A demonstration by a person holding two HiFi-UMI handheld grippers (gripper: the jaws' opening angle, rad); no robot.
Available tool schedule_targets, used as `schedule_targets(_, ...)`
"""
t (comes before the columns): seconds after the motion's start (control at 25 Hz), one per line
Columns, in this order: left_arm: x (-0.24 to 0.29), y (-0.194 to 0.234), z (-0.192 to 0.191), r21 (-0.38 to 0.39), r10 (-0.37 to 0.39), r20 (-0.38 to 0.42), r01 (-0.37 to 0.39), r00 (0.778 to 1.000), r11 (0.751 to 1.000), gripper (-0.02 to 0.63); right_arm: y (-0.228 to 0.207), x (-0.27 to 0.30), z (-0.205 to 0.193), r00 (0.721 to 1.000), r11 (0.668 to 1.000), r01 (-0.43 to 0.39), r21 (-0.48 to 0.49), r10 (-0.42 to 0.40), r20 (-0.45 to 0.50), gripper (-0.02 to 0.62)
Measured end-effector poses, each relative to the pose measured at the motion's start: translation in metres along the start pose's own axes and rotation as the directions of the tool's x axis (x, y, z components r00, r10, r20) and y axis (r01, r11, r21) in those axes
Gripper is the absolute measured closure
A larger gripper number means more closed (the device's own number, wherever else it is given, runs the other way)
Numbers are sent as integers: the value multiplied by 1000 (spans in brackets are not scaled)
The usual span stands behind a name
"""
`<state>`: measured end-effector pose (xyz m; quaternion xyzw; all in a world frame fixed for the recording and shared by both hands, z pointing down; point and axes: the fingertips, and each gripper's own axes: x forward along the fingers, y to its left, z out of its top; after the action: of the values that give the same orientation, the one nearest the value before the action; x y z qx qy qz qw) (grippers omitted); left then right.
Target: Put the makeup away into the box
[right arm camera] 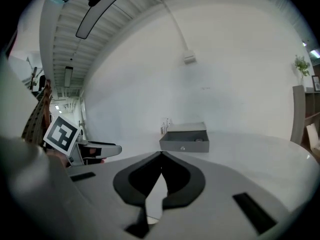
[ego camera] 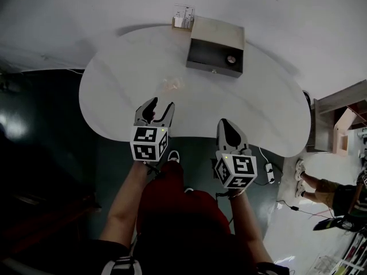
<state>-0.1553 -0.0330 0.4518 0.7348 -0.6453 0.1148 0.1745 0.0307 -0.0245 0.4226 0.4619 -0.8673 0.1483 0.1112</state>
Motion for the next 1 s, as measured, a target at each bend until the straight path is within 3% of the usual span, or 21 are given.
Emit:
schedule_targets(0.4,55,26,-15,-20,-74,-104,72,992,997,394,-3,50,4,999,999,36,17,-35,-38,583)
schedule_targets(1.0,114,24,-26,109,-146,-250,178,957,978,376,-20,88,4,992,994,98,43,-94,-84,583)
